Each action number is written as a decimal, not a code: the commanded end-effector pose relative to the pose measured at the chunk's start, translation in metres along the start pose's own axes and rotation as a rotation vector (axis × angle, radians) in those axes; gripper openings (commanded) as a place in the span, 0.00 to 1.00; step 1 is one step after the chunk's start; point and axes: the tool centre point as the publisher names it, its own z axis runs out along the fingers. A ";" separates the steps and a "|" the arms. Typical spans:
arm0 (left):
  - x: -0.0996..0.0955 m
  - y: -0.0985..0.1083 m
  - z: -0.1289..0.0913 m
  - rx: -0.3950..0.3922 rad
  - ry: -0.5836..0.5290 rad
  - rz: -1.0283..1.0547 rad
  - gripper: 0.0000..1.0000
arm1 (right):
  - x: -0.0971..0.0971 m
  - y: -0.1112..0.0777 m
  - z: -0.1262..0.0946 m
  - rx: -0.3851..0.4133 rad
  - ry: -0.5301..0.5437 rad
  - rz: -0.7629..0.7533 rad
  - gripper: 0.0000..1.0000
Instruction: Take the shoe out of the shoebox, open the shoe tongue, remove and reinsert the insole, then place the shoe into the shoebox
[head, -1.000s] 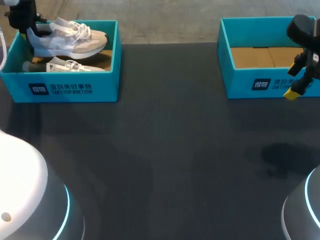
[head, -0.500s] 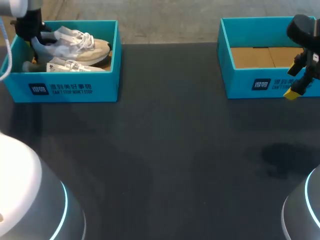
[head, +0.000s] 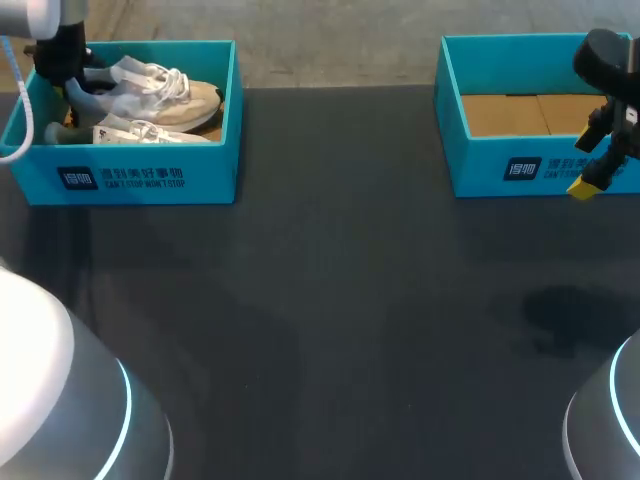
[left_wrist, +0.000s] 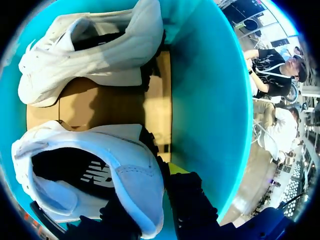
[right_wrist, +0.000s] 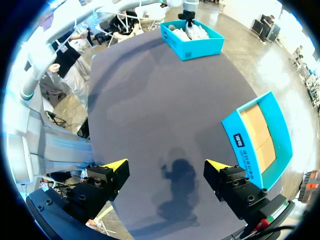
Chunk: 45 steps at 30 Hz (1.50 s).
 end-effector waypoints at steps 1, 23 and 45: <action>-0.002 0.012 0.006 0.016 0.002 0.001 0.00 | -0.001 0.002 0.000 0.005 0.003 0.002 1.00; -0.010 0.023 0.015 0.030 -0.019 -0.017 0.00 | -0.001 0.002 0.000 0.005 0.003 0.002 1.00; -0.011 0.017 -0.001 0.024 -0.057 0.010 0.91 | -0.001 0.002 0.000 0.005 0.003 0.002 1.00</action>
